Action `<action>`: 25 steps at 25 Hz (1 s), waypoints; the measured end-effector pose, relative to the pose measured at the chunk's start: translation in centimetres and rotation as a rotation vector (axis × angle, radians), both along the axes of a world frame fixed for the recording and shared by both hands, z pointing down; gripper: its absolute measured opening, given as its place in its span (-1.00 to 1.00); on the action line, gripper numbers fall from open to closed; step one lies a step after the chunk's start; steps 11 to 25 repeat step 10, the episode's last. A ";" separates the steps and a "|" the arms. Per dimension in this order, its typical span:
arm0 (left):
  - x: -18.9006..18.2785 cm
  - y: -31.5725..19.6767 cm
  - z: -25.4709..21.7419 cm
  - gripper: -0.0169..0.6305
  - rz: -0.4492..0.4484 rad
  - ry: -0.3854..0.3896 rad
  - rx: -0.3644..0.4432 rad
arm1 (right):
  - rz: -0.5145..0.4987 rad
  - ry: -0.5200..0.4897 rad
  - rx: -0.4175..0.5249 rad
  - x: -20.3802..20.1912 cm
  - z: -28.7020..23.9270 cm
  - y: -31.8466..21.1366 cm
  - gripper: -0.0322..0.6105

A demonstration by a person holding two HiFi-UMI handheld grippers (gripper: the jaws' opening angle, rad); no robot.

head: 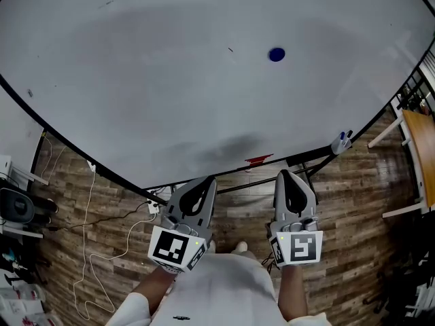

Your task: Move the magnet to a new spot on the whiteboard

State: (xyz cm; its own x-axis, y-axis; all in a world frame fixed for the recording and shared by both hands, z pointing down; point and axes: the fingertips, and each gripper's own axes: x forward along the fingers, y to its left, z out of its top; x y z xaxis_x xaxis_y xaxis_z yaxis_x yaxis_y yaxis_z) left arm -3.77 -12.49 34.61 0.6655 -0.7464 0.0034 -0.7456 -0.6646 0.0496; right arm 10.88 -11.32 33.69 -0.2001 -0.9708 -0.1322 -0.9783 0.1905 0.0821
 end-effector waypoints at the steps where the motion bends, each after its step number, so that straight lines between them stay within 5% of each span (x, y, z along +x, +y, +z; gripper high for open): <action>1: 0.0 0.0 0.0 -0.93 0.000 0.000 0.000 | -0.002 0.000 -0.002 0.0 0.0 0.0 -0.87; 25: 0.1 0.1 -0.1 -0.93 0.004 -0.005 -0.002 | -0.005 -0.011 -0.015 -0.2 -0.1 0.1 -0.87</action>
